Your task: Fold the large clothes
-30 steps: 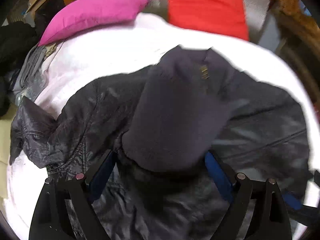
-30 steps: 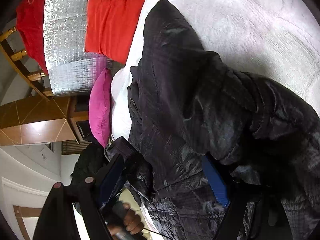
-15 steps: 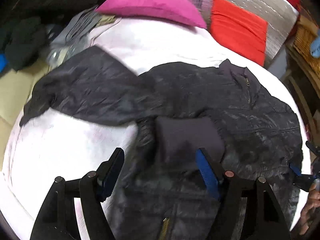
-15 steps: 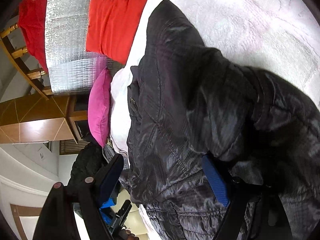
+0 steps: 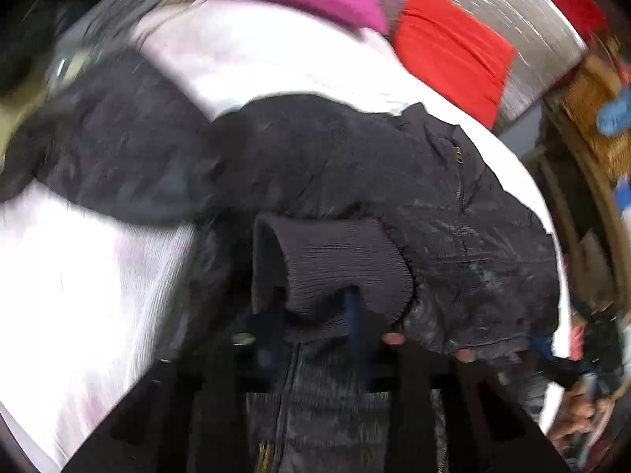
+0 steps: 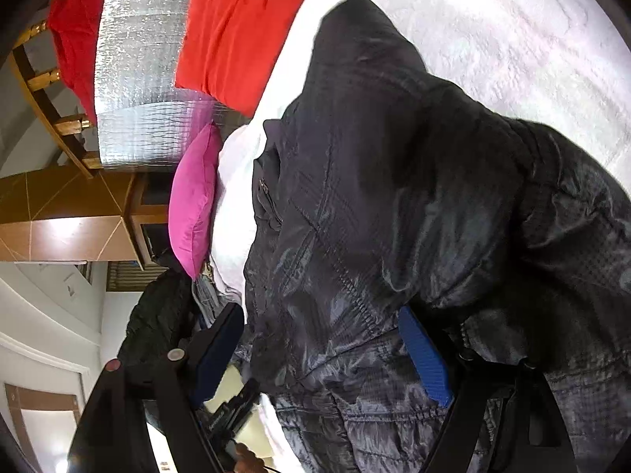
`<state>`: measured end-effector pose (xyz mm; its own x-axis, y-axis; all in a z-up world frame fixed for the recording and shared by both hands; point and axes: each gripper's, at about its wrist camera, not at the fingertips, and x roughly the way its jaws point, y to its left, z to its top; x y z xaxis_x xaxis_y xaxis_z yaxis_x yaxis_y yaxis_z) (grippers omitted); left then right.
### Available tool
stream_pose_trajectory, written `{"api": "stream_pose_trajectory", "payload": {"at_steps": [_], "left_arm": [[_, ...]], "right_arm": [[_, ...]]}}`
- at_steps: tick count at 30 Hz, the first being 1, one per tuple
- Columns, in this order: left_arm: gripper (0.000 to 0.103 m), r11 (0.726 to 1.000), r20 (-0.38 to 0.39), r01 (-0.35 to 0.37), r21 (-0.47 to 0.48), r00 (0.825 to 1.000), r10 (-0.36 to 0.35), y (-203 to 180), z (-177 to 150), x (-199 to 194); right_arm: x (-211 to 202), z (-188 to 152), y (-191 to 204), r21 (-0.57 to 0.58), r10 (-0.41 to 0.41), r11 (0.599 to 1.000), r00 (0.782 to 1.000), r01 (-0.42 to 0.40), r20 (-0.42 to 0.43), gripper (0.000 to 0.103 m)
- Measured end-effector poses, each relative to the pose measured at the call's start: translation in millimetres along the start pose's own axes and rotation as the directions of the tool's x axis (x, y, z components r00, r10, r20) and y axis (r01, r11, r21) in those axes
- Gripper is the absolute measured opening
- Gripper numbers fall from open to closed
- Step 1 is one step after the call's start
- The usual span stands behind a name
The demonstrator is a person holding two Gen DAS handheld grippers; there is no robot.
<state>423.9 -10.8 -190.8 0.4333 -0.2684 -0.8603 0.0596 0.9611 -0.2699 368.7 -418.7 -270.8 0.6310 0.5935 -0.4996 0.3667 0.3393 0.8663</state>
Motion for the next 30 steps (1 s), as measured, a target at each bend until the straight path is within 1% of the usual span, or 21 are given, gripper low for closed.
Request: {"api": "stream_pose_trajectory", "payload": {"at_steps": [1,3,5,7,8,10,11,12,13,15,17,19,20,21,22,23,24,26,28,29,30], "left_arm": [[0.012,0.998,0.036,-0.027,0.060,0.999,0.025,-12,6,-4],[0.011,0.983,0.120,-0.081,0.168,0.991,0.061,-35,21,-16],[0.011,0.946,0.221,-0.146,0.288,0.972,0.082,-66,36,-36],[0.011,0.899,0.308,-0.231,0.371,0.944,0.116,-93,49,-51],[0.011,0.879,0.337,-0.258,0.400,0.934,0.121,-101,53,-56],[0.011,0.848,0.378,-0.299,0.438,0.917,0.128,-107,56,-59],[0.011,0.830,0.390,-0.336,0.446,0.907,0.158,-103,56,-53],[0.011,0.817,0.383,-0.365,0.446,0.903,0.195,-94,54,-42],[0.011,0.816,0.343,-0.376,0.438,0.910,0.235,-81,52,-26],[0.012,0.827,0.209,-0.363,0.429,0.931,0.300,-53,43,15],[0.015,0.843,0.129,-0.339,0.418,0.941,0.314,-33,31,38],[0.017,0.854,0.140,-0.317,0.413,0.948,0.284,-24,20,34],[0.026,0.863,0.150,-0.305,0.403,0.952,0.267,-20,19,25],[0.034,0.874,0.155,-0.297,0.385,0.954,0.256,-16,20,18],[0.047,0.888,0.168,-0.287,0.358,0.956,0.241,-10,23,7],[0.053,0.905,0.184,-0.270,0.329,0.958,0.219,-1,25,-6],[0.056,0.921,0.200,-0.248,0.299,0.960,0.194,10,26,-21],[0.068,0.948,0.229,-0.221,0.227,0.959,0.169,38,29,-50],[0.076,0.967,0.249,-0.212,0.140,0.953,0.173,70,31,-74],[0.076,0.975,0.252,-0.206,0.085,0.951,0.179,91,32,-86],[0.077,0.979,0.250,-0.202,0.040,0.950,0.186,107,36,-92]], "right_arm": [[-2,0,2,-0.013,-0.007,1.000,1.000,0.007,0.010,0.082],[-4,1,5,-0.028,-0.004,1.000,1.000,0.004,0.019,0.079],[-5,1,8,-0.044,0.004,0.999,0.999,-0.003,0.032,0.077],[-4,2,11,-0.061,0.001,0.998,0.999,0.002,0.042,0.077],[-2,3,12,-0.070,0.003,0.998,0.999,0.000,0.040,0.073],[4,3,15,-0.085,-0.003,0.996,1.000,0.006,0.031,0.069],[8,3,16,-0.099,-0.016,0.995,1.000,0.019,0.025,0.067],[11,2,17,-0.113,-0.036,0.993,0.999,0.038,0.019,0.065],[14,1,17,-0.122,-0.052,0.991,0.999,0.053,0.010,0.063],[26,-2,16,-0.139,-0.109,0.985,0.994,0.103,-0.031,0.062],[33,-4,14,-0.145,-0.138,0.981,0.989,0.129,-0.052,0.061],[32,-6,16,-0.158,-0.144,0.978,0.989,0.136,-0.039,0.062],[30,-7,19,-0.169,-0.134,0.977,0.991,0.127,-0.026,0.063],[27,-9,25,-0.193,-0.101,0.976,0.995,0.097,-0.009,0.063],[26,-11,30,-0.215,-0.076,0.974,0.997,0.074,0.000,0.063],[24,-15,38,-0.252,-0.046,0.967,0.999,0.047,0.009,0.063],[24,-17,44,-0.278,-0.038,0.960,0.999,0.041,0.015,0.063],[31,-23,49,-0.314,-0.068,0.947,0.998,0.070,0.019,0.066],[48,-26,42,-0.310,-0.143,0.942,0.990,0.131,-0.016,0.066],[58,-27,36,-0.301,-0.192,0.937,0.981,0.175,-0.028,0.065],[64,-27,34,-0.300,-0.209,0.935,0.977,0.190,-0.031,0.065]]}}
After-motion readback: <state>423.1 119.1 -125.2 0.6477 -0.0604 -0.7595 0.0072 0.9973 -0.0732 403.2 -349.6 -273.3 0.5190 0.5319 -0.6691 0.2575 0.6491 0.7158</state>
